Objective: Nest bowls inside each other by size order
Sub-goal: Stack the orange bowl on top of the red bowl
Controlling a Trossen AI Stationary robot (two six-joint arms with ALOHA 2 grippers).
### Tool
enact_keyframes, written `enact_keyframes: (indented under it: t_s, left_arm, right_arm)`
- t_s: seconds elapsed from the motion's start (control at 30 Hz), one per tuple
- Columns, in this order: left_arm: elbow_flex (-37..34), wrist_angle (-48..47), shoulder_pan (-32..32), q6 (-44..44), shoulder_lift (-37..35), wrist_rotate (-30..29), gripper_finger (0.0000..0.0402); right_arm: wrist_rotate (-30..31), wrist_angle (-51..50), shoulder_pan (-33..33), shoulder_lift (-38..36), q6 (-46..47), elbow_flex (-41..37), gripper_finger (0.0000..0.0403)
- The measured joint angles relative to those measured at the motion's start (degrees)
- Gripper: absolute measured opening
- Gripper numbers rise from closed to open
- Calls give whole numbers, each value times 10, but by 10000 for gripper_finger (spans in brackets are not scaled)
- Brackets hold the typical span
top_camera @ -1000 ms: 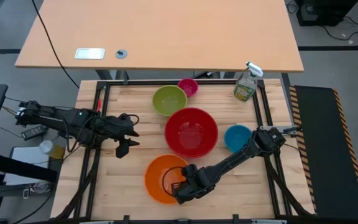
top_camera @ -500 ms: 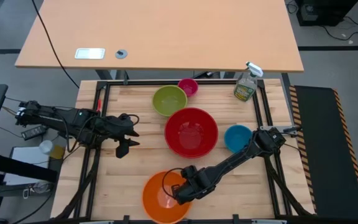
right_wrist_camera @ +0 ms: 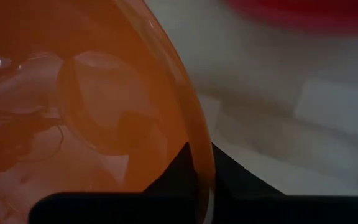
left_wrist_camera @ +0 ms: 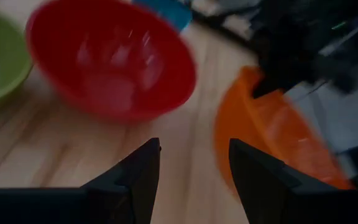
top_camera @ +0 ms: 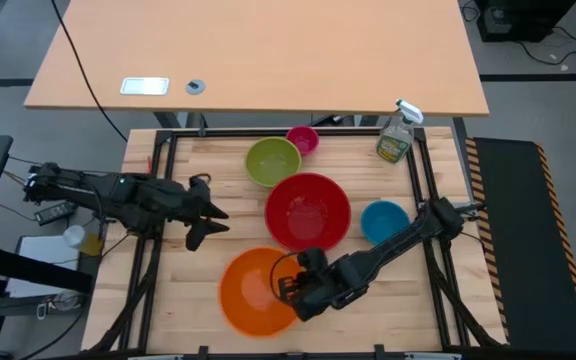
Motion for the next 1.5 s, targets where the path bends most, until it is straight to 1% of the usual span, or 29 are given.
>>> enact_keyframes:
  t_s: [0.13, 0.27, 0.33, 0.4, 0.5, 0.67, 0.77, 0.87, 1.07, 1.27, 1.5]
  left_arm:
    - [0, 45, 0, 6, -26, 0, 194]
    - [0, 54, 0, 14, -39, 0, 194]
    - [0, 53, 0, 14, -40, 0, 194]
    - [0, 53, 0, 15, -39, 0, 194]
    - [0, 53, 0, 30, -36, 0, 194]
    - [0, 52, 0, 41, -37, 0, 194]
    - [0, 49, 0, 41, -36, 0, 194]
    - [0, 48, 0, 41, -36, 0, 194]
    - [0, 48, 0, 41, -36, 0, 194]
    - [0, 48, 0, 41, -36, 0, 194]
    - [0, 48, 0, 41, -36, 0, 194]
  right_arm:
    - [22, -95, -22, -51, -2, 0, 21]
    - [23, -216, -61, -101, -5, 0, 22]
    - [24, -258, -87, -127, -27, 0, 24]
    - [21, -270, -120, -154, -74, -3, 24]
    - [15, -266, -181, -188, -159, -27, 23]
    - [-29, -263, -280, -211, -279, -99, 24]
    - [-76, -236, -319, -210, -350, -139, 27]
    - [-115, -180, -342, -206, -405, -180, 26]
    - [-144, -98, -359, -206, -424, -261, 24]
    - [-146, -22, -358, -206, -420, -303, 25]
    - [-151, -4, -357, -206, -407, -339, 25]
